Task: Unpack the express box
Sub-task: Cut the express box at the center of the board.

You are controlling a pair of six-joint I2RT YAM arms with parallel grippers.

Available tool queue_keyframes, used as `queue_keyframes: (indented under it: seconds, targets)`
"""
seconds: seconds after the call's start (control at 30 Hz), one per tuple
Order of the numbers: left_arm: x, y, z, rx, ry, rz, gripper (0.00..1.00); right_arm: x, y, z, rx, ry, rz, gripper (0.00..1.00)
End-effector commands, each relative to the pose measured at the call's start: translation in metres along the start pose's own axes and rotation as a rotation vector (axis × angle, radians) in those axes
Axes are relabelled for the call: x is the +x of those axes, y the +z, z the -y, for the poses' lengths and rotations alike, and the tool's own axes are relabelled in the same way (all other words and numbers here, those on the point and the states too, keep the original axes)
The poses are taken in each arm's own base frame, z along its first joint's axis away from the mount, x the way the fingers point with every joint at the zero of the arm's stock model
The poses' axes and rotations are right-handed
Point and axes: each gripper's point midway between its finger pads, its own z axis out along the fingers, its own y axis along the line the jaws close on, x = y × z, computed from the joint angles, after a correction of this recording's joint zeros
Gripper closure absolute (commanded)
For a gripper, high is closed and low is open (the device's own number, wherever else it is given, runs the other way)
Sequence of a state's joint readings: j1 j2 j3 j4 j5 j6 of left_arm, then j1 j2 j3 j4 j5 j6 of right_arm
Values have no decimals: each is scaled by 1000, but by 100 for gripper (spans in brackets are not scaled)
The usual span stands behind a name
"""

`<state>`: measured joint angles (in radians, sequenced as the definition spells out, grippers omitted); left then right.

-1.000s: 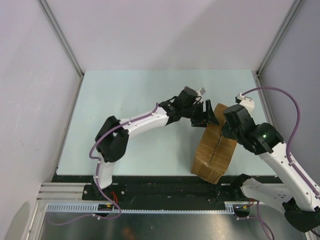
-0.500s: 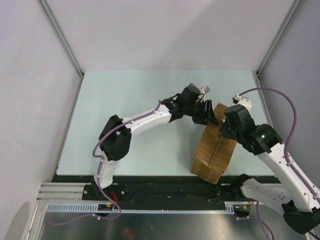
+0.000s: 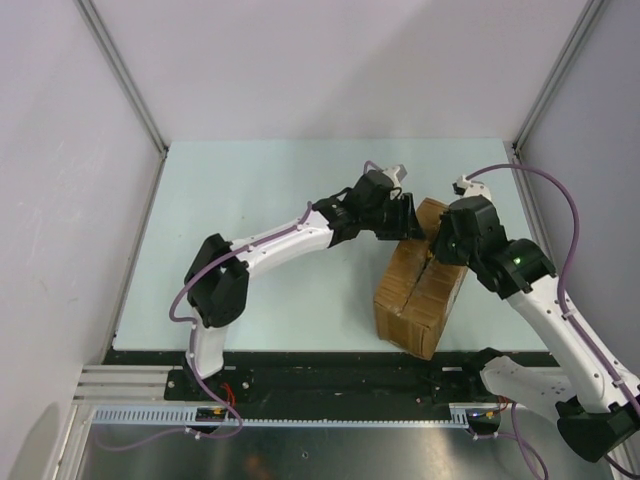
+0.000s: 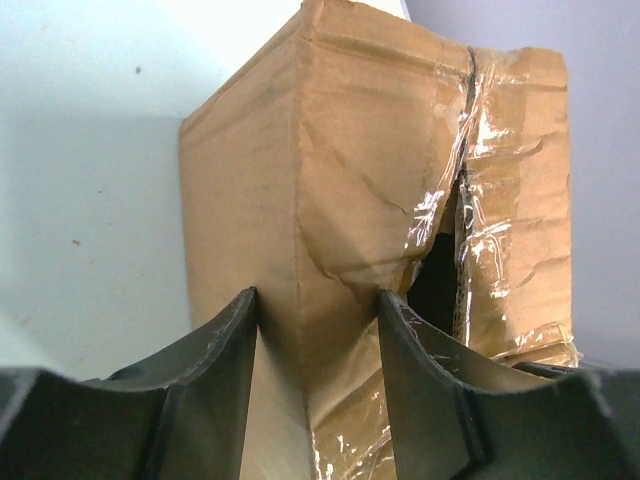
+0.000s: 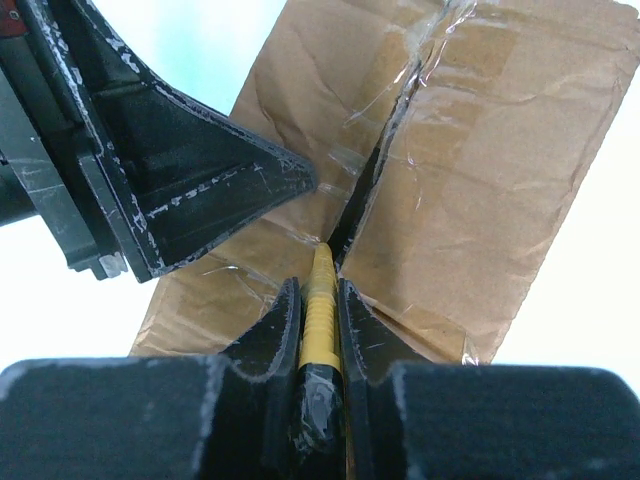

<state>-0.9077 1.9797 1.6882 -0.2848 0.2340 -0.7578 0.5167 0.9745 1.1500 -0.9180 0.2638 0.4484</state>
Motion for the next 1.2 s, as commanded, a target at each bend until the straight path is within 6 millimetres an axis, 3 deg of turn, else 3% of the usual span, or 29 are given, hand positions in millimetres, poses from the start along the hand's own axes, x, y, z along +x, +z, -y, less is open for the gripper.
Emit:
queue_keyframes:
  seconds: [0.0, 0.2, 0.43, 0.6, 0.83, 1.17]
  targets:
    - [-4, -11, -20, -118, 33, 69, 52, -24, 5, -32, -148, -20, 51, 100]
    - [-12, -22, -19, -131, 35, 106, 49, -41, 11, -41, -197, -73, 106, 100]
    - [-6, -20, -3, -59, 27, 57, 39, -49, 6, -30, -180, -63, 122, 100]
    - [-12, -20, 2, -57, 11, 77, 34, -65, 15, -21, -176, -52, 150, 100]
    - [-17, -17, 11, -32, 17, 77, 36, -109, 9, -11, -190, -24, 262, 100]
    - [7, 5, 7, -39, 4, 0, 43, -154, -5, 13, -63, 117, 422, 100]
